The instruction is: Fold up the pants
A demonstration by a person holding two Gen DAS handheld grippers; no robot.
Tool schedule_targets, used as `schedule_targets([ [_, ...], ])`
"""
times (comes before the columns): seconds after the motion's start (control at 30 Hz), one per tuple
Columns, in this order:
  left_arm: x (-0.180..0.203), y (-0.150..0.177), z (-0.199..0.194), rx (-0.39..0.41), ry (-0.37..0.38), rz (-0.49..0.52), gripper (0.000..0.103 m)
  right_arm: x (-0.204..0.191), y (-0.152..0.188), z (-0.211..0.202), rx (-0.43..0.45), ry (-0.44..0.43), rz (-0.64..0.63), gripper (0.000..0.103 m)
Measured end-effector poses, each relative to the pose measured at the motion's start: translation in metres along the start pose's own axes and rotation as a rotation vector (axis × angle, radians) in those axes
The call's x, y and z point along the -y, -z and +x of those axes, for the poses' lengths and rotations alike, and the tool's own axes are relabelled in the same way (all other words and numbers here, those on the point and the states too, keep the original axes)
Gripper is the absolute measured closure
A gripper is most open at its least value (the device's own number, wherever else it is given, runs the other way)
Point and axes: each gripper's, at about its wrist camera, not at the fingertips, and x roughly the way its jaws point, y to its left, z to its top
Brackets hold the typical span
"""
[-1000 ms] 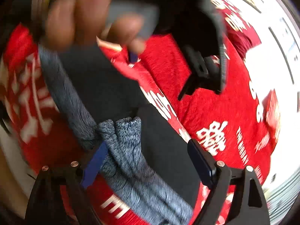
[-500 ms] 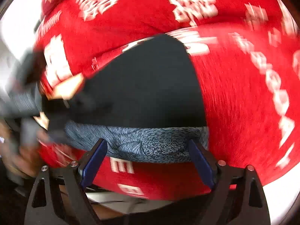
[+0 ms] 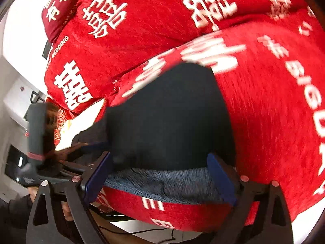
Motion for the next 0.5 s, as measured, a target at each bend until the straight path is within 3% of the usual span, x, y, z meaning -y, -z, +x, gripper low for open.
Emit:
schedule_targets([
  [0.1, 0.004, 0.002, 0.002, 0.006, -0.024, 0.011, 0.000, -0.010, -0.028, -0.009, 0.065, 0.007, -0.052, 0.007],
  [0.27, 0.004, 0.002, 0.002, 0.009, -0.023, 0.022, 0.000, 0.009, -0.068, 0.041, -0.009, 0.029, 0.007, 0.008],
  [0.4, 0.000, 0.000, 0.001, 0.006, 0.003, 0.010, 0.000, 0.043, -0.076, 0.090, -0.107, 0.263, 0.054, 0.006],
  [0.5, -0.002, 0.001, 0.000, 0.010, 0.013, 0.010, 0.000, 0.046, -0.078, 0.075, -0.087, 0.193, 0.096, 0.005],
])
